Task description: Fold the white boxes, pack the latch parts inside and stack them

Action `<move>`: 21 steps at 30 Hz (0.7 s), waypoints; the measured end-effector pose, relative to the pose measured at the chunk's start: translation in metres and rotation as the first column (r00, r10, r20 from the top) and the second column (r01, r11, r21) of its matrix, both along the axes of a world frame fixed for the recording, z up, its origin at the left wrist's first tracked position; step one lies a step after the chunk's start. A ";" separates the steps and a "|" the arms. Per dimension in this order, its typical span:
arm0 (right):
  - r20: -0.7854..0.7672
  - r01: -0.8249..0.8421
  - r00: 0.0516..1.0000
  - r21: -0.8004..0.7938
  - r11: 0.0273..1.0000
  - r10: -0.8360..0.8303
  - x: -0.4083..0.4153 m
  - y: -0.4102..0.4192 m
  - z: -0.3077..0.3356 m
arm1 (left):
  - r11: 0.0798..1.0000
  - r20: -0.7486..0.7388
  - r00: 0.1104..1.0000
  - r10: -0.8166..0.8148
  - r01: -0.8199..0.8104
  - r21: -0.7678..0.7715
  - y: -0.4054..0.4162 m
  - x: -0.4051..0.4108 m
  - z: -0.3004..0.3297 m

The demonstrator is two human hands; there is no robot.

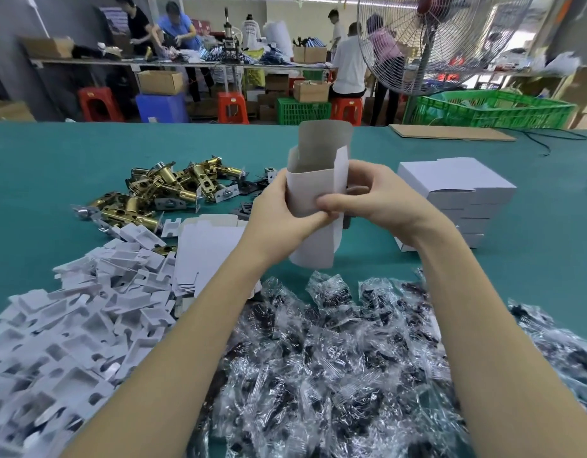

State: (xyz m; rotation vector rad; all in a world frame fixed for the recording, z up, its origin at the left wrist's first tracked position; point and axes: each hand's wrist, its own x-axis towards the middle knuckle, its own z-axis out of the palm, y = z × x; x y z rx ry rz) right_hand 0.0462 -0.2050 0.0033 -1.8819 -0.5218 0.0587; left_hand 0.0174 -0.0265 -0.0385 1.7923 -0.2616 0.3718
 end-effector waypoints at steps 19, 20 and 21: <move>-0.082 -0.175 0.979 0.122 0.977 0.185 0.011 -0.022 -0.017 | 0.962 -0.138 0.957 -0.255 0.238 -0.132 0.036 0.002 0.006; -0.071 -0.150 0.985 0.120 0.981 0.159 0.011 -0.021 -0.017 | 0.960 -0.141 0.954 -0.265 0.247 -0.133 0.035 0.002 0.006; -0.060 -0.126 0.989 0.116 0.985 0.133 0.011 -0.020 -0.018 | 0.958 -0.142 0.952 -0.272 0.255 -0.132 0.035 0.002 0.005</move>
